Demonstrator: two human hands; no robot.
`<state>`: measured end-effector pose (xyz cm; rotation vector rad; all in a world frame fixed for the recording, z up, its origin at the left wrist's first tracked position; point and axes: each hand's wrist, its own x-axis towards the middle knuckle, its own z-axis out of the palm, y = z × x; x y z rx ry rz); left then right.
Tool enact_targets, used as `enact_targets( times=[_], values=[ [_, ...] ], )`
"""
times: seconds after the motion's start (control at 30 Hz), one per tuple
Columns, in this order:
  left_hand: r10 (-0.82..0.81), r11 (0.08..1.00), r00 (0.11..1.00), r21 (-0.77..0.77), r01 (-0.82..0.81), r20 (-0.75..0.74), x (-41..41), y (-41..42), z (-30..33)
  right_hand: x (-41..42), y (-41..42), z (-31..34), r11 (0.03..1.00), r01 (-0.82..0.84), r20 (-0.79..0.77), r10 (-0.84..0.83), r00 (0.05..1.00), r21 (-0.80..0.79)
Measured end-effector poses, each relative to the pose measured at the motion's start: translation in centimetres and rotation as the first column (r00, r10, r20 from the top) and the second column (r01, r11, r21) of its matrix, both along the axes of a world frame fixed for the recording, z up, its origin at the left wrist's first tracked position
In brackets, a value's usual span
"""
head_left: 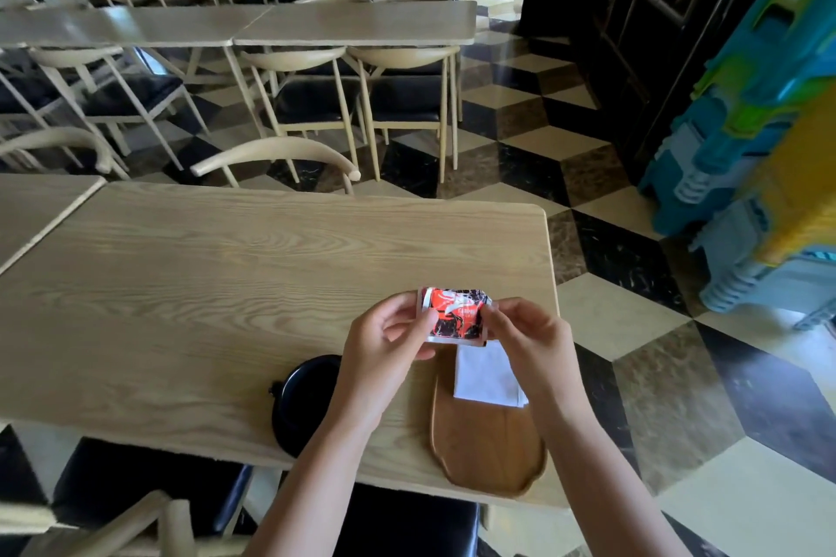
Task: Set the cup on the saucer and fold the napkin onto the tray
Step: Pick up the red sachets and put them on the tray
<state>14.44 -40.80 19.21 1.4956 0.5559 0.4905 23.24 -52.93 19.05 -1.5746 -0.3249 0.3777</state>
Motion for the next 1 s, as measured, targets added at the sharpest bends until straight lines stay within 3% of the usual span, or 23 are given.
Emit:
enact_targets(
  times=[0.2, 0.37, 0.6, 0.77, 1.0],
  values=[
    [0.029, 1.000, 0.999, -0.003, -0.029, -0.024, 0.4, -0.6, -1.4, 0.2, -0.8, -1.0, 0.997, 0.069, -0.026, -0.069, 0.997, 0.017],
    [0.030, 0.998, 0.996, 0.053, -0.026, -0.085, 0.8, -1.0, -3.3, -0.1, -2.5, -2.7, 1.000, 0.023, -0.130, -0.022, 0.991, 0.008],
    [0.001, 0.997, 0.953, 0.074, 0.023, -0.304, 0.8, -1.8, -9.5, -0.7, -4.0, -9.0, 0.960, 0.073, -0.277, -0.150, 0.949, -0.270],
    [-0.069, 0.994, 0.897, 0.043, 0.097, -0.438, 0.8, -2.3, -14.1, -1.5, -4.8, -14.1, 0.923, 0.100, -0.366, -0.244, 0.898, -0.371],
    [0.007, 0.958, 0.852, 0.247, 0.144, -0.523, 0.7, -4.0, -18.7, -1.9, -4.4, -17.9, 0.757, 0.095, -0.215, -0.300, 0.930, -0.646]
  ],
)
